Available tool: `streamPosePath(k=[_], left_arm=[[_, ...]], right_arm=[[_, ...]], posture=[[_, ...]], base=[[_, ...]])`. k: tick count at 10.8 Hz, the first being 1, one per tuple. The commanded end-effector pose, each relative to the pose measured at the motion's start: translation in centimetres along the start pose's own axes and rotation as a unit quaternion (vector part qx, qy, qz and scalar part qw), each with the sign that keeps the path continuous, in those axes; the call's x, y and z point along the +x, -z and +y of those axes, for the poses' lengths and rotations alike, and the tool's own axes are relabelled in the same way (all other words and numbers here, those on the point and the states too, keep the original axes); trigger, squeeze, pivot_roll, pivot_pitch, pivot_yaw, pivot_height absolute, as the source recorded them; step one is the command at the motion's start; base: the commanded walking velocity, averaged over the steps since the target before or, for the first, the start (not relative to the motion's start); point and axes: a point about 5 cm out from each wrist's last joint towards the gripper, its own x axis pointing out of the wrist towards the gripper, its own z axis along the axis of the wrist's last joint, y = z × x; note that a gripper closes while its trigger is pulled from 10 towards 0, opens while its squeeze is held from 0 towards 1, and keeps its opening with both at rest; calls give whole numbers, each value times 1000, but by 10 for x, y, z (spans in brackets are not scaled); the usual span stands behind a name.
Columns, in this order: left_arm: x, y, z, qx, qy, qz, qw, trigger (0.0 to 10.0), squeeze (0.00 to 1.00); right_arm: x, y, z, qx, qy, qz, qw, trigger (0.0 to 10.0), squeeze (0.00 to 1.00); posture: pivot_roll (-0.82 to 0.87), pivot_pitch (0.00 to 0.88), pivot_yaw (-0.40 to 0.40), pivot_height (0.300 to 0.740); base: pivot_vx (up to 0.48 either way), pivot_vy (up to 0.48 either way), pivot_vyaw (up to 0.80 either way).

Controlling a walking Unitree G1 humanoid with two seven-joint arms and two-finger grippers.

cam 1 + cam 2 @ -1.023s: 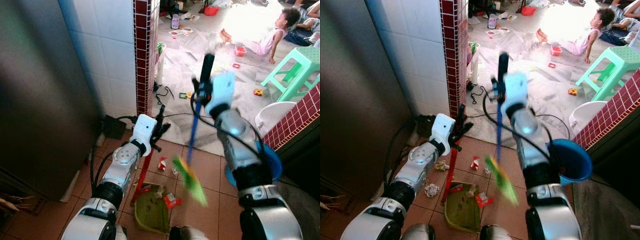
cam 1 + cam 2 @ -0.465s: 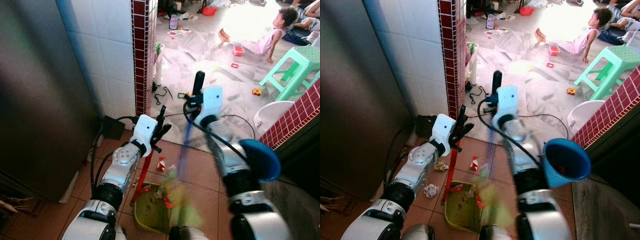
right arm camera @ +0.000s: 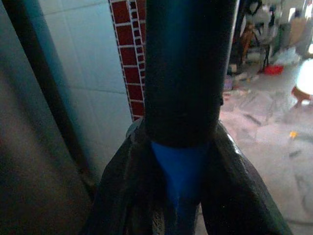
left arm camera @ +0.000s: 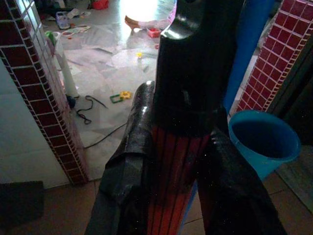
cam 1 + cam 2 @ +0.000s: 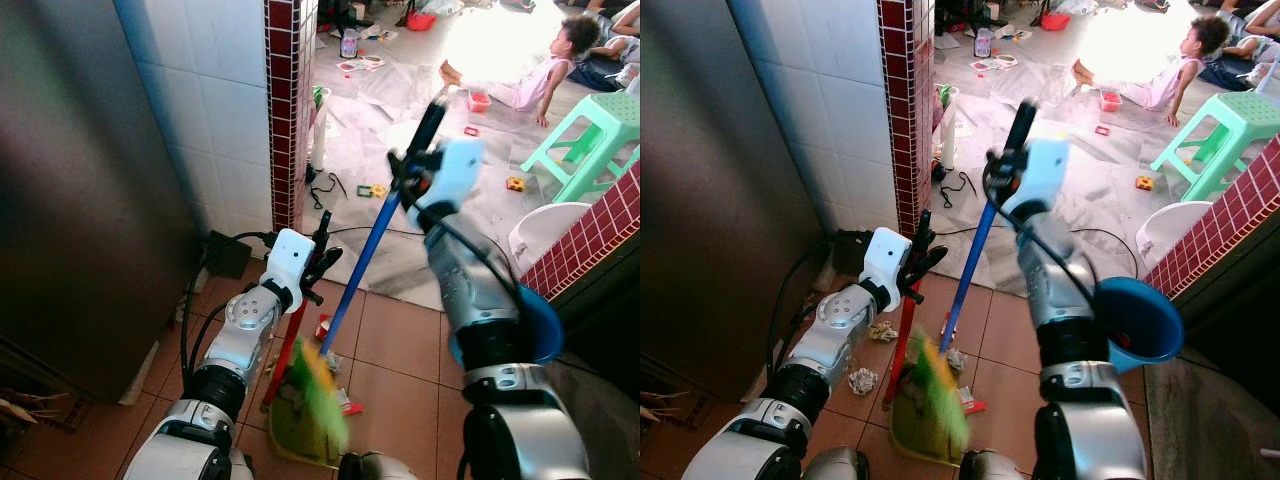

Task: Sweep floor

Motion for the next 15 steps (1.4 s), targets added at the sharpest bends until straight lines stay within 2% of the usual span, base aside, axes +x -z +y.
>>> streamPosePath(k=[1, 2, 5, 6, 8, 9, 11, 12, 13, 15], left_arm=[[-4, 25, -14, -51, 15, 53, 997, 10000, 0], [-3, 20, -13, -41, 15, 43, 998, 10000, 0], [-2, -1, -8, -34, 14, 6, 999, 10000, 0], [-3, -1, -7, -55, 5, -7, 998, 10000, 0], [-1, 0, -6, -98, -34, -29, 994, 10000, 0], [0, -4, -4, -103, -50, -42, 993, 10000, 0], [0, -20, 4, -77, -76, -86, 990, 10000, 0], [-3, -28, 11, -36, -80, -103, 991, 10000, 0], [-6, -29, 17, -13, -84, -105, 991, 10000, 0], [-16, -22, 19, 22, -80, -103, 991, 10000, 0]], right_arm=[[8, -38, 5, -49, -15, -79, 996, 10000, 0], [8, -41, 3, -75, -12, -88, 993, 10000, 0], [3, -30, -6, -103, 15, -72, 992, 10000, 0], [1, -19, -12, -121, 45, -54, 990, 10000, 0], [-2, -8, -14, -155, 60, -30, 986, 10000, 0], [-4, -3, -16, -163, 64, -21, 984, 10000, 0], [-7, 7, -19, -175, 70, -6, 982, 10000, 0], [-12, 20, -21, -185, 77, 22, 979, 10000, 0], [-17, 34, -22, -194, 78, 53, 976, 10000, 0], [-20, 50, -28, -181, 83, 104, 974, 10000, 0]], posture=[[-21, 35, -62, 740], [-21, 35, -62, 740], [-11, 34, -69, 740], [-7, 34, -69, 740], [-10, 32, -69, 740], [-12, 30, -69, 740], [-14, 29, -66, 740], [-12, 31, -63, 740], [-12, 31, -63, 740], [-8, 48, -56, 740]], base=[[0, 0, 0], [0, 0, 0], [0, 0, 0], [0, 0, 0], [0, 0, 0], [0, 0, 0], [0, 0, 0], [0, 0, 0], [0, 0, 0], [0, 0, 0]])
